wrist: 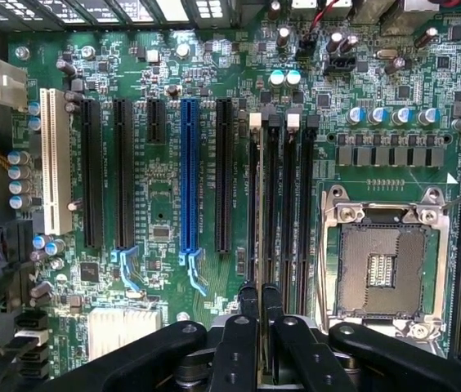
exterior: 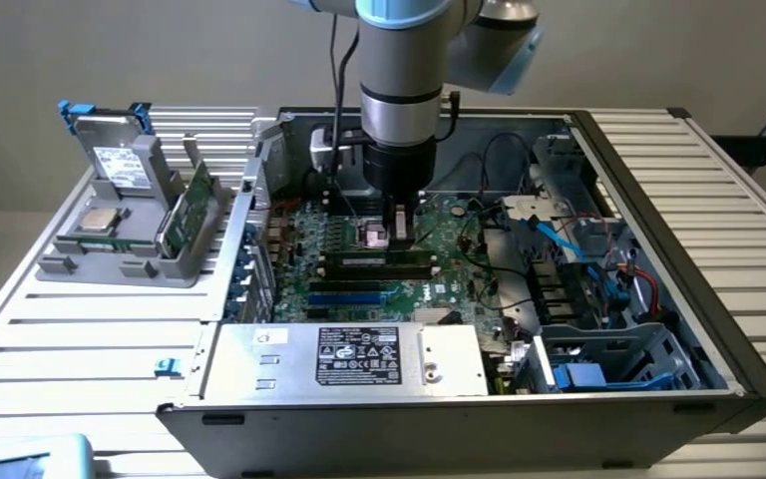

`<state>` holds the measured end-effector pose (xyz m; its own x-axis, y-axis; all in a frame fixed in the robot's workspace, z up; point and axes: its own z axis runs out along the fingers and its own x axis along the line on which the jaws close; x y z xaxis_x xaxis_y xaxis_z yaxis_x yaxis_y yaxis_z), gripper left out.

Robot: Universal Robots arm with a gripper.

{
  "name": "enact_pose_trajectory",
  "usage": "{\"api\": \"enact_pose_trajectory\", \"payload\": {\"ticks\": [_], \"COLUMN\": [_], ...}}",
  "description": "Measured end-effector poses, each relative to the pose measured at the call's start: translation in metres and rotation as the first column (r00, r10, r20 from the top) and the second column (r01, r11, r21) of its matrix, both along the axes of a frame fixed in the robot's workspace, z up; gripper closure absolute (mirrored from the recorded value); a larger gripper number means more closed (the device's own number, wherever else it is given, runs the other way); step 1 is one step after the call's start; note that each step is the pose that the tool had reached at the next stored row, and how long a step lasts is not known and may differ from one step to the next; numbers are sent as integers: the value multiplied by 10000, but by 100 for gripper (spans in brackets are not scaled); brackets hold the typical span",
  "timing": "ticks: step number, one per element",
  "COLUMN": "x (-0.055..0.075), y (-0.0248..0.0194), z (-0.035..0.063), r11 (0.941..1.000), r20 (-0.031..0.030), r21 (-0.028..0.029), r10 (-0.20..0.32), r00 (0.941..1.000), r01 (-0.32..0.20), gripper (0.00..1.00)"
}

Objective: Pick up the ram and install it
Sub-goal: 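Insert the ram into the slot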

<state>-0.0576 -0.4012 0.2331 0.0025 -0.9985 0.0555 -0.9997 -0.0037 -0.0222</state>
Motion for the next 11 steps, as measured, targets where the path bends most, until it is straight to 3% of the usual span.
{"api": "enact_pose_trajectory", "payload": {"ticks": [4, 11], "x": [-3, -11], "y": [-1, 0], "z": [-1, -9], "r11": [10000, 10000], "r20": [40, 48], "r21": [-66, -72], "r10": [2, 0], "r00": [10000, 10000], "r01": [-2, 0], "gripper": [86, 86]}}
